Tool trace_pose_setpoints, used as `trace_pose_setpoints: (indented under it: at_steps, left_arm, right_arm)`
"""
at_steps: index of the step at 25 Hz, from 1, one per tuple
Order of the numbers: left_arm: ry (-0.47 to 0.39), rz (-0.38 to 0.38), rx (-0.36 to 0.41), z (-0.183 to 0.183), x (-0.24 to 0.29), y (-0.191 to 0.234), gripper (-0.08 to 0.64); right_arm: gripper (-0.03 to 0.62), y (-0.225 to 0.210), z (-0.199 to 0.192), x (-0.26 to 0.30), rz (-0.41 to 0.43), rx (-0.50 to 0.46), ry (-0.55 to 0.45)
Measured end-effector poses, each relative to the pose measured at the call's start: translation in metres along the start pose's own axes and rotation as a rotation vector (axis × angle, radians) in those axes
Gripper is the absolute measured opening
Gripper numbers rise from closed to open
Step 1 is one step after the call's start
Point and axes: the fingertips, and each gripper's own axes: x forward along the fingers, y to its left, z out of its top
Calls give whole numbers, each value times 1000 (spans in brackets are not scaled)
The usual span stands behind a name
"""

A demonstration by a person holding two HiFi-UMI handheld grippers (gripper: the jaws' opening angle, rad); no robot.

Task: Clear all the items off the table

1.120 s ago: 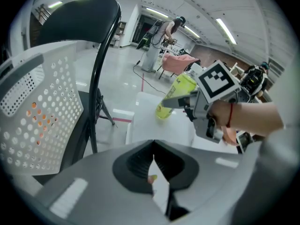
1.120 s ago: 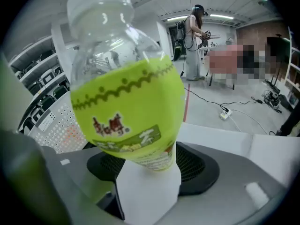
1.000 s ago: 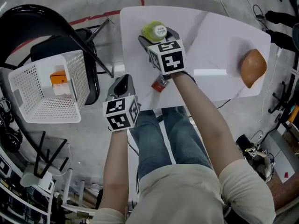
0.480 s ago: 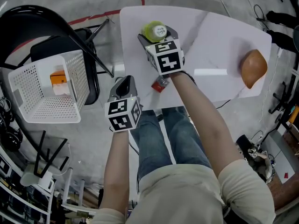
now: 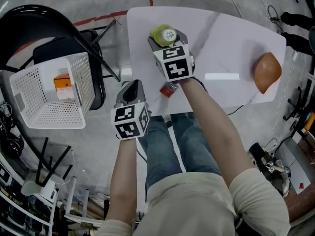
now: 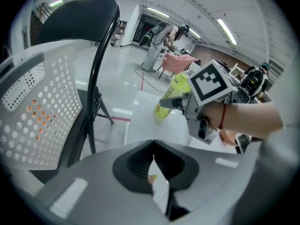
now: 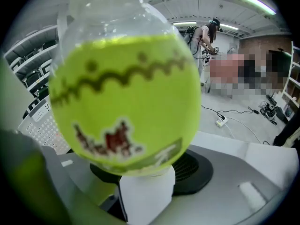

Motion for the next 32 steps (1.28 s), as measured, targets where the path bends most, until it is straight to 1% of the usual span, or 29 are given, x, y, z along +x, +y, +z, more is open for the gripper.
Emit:
trace_pose_setpoints:
  at_steps: [17, 24, 32]
  left_arm:
    - [-41, 0, 4, 16, -20, -7, 8]
    - [-61, 10, 7, 22, -36, -10, 8]
    - [-86, 22, 1, 26, -57, -21, 8]
  right_arm:
    - [272, -6, -10, -34, -33, 52, 0]
    - [272, -5, -11, -62, -44, 56, -6]
    - [273, -6, -2, -99, -52, 67, -37]
